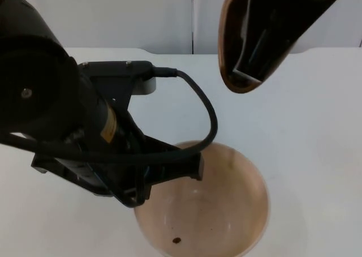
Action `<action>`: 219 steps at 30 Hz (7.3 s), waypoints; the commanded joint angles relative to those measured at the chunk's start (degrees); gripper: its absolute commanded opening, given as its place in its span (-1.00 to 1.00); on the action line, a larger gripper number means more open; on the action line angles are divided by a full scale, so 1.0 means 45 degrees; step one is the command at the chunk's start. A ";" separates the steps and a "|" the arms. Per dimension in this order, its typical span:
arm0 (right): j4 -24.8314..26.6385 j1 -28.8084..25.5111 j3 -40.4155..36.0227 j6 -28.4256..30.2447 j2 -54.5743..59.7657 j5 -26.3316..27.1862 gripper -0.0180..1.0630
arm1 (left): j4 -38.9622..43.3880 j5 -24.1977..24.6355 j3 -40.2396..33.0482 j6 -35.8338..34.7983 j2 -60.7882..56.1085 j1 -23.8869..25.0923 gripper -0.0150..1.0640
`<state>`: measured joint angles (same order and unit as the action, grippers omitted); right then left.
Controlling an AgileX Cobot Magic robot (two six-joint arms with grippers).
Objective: Pick up the bowl with the left hand and pour the coffee beans from the cup into the bowl with the right hand.
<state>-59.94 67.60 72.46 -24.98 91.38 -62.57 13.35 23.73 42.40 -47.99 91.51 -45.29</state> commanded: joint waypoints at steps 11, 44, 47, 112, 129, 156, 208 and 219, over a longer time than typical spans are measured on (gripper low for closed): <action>-0.1154 0.0388 -0.0009 0.0232 0.0312 0.0049 -0.97 | -0.0132 -0.0135 0.0047 -0.0081 -0.0039 -0.0086 -0.98; -0.3634 0.1580 -0.0009 0.0423 0.1007 -0.1314 -0.97 | -0.0132 -0.0135 0.0047 -0.0081 -0.0039 -0.0086 -0.98; -0.3634 0.1667 -0.0009 0.0323 0.1007 -0.1343 -0.97 | -0.0132 -0.0135 0.0047 -0.0081 -0.0039 -0.0086 -0.98; 0.0567 0.0068 -0.0009 -0.1679 -0.0195 -0.0076 -0.97 | -0.0199 -0.0135 0.0047 -0.0081 -0.0039 -0.0086 -0.98; 0.7338 -0.3246 -0.0009 0.1475 -0.0955 0.2149 -0.97 | -0.0107 -0.0111 0.0047 -0.0081 -0.0039 -0.0086 -0.98; 0.9432 -0.4242 -0.0009 0.2803 -0.0955 0.2325 -0.97 | 0.0283 0.0225 0.0047 -0.0011 -0.0039 -0.0086 -0.98; 1.0220 -0.8759 -0.3905 0.0554 0.4736 1.0734 -0.97 | -0.0192 -0.0442 0.0047 0.3086 0.1251 0.1182 -0.98; 1.0013 -0.8759 -0.3905 0.0427 0.5504 1.0962 -0.97 | 0.0841 -0.0574 0.0047 0.3086 0.1251 0.1182 -0.98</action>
<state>-14.53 28.37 55.23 -22.99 115.25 -12.88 16.15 21.77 42.40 -34.13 97.36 -40.01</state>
